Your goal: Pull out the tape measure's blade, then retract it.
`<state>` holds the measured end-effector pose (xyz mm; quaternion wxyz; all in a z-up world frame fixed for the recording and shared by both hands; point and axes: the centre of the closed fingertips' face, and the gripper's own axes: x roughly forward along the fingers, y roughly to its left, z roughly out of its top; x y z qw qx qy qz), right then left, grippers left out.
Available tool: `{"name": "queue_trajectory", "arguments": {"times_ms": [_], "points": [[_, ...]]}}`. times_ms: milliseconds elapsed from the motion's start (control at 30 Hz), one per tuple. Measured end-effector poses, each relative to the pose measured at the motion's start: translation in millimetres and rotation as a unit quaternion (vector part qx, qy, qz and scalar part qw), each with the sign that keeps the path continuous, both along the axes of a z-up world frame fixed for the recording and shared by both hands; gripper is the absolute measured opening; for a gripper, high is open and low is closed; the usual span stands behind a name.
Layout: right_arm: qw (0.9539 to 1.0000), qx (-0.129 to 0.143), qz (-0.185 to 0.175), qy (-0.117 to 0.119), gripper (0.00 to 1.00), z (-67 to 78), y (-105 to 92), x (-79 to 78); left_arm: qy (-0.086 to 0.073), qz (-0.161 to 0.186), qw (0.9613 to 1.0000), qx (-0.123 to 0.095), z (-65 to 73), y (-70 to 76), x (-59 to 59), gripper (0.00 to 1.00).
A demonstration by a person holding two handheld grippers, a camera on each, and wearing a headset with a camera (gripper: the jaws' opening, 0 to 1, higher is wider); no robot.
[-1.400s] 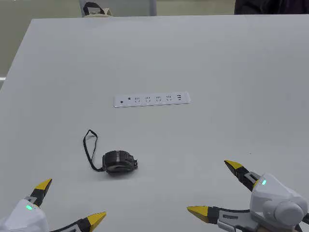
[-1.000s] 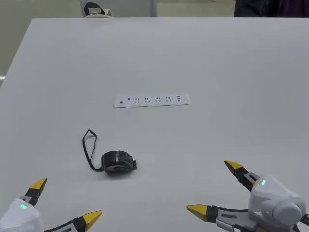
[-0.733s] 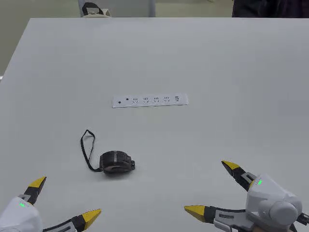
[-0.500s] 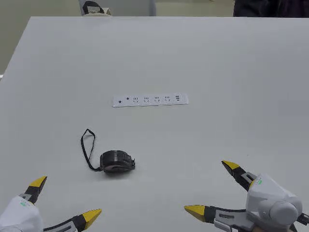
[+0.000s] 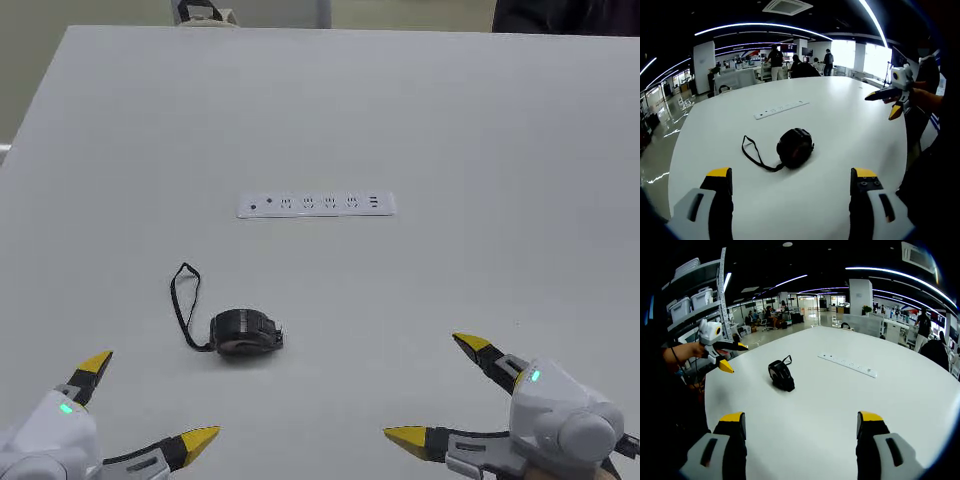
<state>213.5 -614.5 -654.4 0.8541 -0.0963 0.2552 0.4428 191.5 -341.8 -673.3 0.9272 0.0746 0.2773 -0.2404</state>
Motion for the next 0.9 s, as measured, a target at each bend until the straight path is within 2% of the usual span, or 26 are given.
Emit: {"name": "queue_trajectory", "arguments": {"times_ms": [33, 167, 267, 500, 600, 900], "points": [[0.9999, 0.002, 0.015, -0.005, 0.92, -0.3, 3.3, 0.1, 0.001, -0.008, 1.0000, 0.005, -2.2, -1.1, 2.2, 0.97], [0.9994, -0.002, 0.034, 0.006, 0.90, -5.9, 9.1, 1.8, 0.004, -0.031, 0.9994, 0.016, -8.3, -5.6, 7.7, 0.95], [0.9987, -0.006, 0.050, 0.006, 0.88, -9.6, 13.0, 4.5, 0.006, -0.047, 0.9987, 0.020, -12.3, -9.2, 13.5, 0.93], [0.9968, -0.012, 0.079, 0.004, 0.80, -19.1, 16.4, 13.5, 0.008, -0.091, 0.9952, 0.036, -18.5, -16.8, 25.0, 0.84], [0.9953, -0.016, 0.095, 0.002, 0.75, -24.1, 18.5, 17.8, 0.006, -0.114, 0.9923, 0.048, -22.1, -21.0, 31.6, 0.80], [0.9910, -0.020, 0.132, -0.005, 0.64, -32.5, 29.0, 31.1, 0.007, -0.162, 0.9845, 0.067, -33.7, -30.1, 46.8, 0.70]]}}
